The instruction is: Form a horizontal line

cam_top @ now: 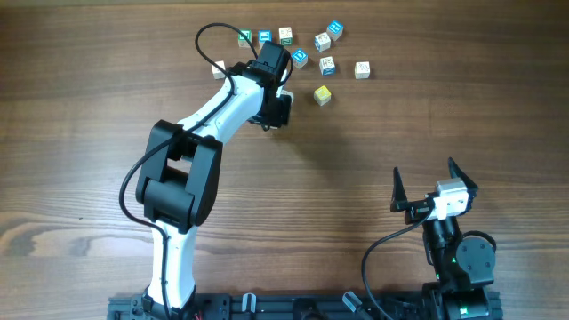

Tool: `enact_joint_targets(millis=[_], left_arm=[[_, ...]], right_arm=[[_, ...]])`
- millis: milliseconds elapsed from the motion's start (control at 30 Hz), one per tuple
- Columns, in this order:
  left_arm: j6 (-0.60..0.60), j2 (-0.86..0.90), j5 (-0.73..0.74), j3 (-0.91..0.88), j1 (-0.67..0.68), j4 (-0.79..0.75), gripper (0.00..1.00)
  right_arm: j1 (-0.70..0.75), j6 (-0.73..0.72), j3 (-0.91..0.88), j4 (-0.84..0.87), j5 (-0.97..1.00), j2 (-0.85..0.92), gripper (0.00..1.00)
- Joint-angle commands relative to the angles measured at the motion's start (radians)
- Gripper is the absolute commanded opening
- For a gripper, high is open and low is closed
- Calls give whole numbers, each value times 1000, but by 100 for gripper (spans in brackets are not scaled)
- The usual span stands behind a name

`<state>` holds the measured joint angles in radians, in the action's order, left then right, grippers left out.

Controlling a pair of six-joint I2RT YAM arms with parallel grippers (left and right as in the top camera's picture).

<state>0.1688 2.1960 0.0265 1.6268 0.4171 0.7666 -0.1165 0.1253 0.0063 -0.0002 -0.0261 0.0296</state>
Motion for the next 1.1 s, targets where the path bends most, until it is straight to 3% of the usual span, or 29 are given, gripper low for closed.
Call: enact_joint_targets(millis=[0,33,67,100,800,967,1067], left_arm=[[-5,14,-10,-6,-2,2,18],[-5,14,-10,-6,-2,1,28],[-5,14,-10,-6,-2,1,48],[-5,14,-10,-6,-2,1,50],[-5,-51,-10,-6,-2,12,42],[-5,-51,-10,-6,-2,14,32],[-5,-58,-10,-6,-2,18,33]], right_arm=[[4,6,-1,2,-13,-5,100],[4,5,-1,2,-13,-5,100],[4,6,-1,2,-13,-5,100],[4,6,-1,2,-13,-5,100],[4,6,-1,2,-13,-5,100],[4,6,-1,2,-13,-5,100],[4,6,-1,2,-13,-5,100]])
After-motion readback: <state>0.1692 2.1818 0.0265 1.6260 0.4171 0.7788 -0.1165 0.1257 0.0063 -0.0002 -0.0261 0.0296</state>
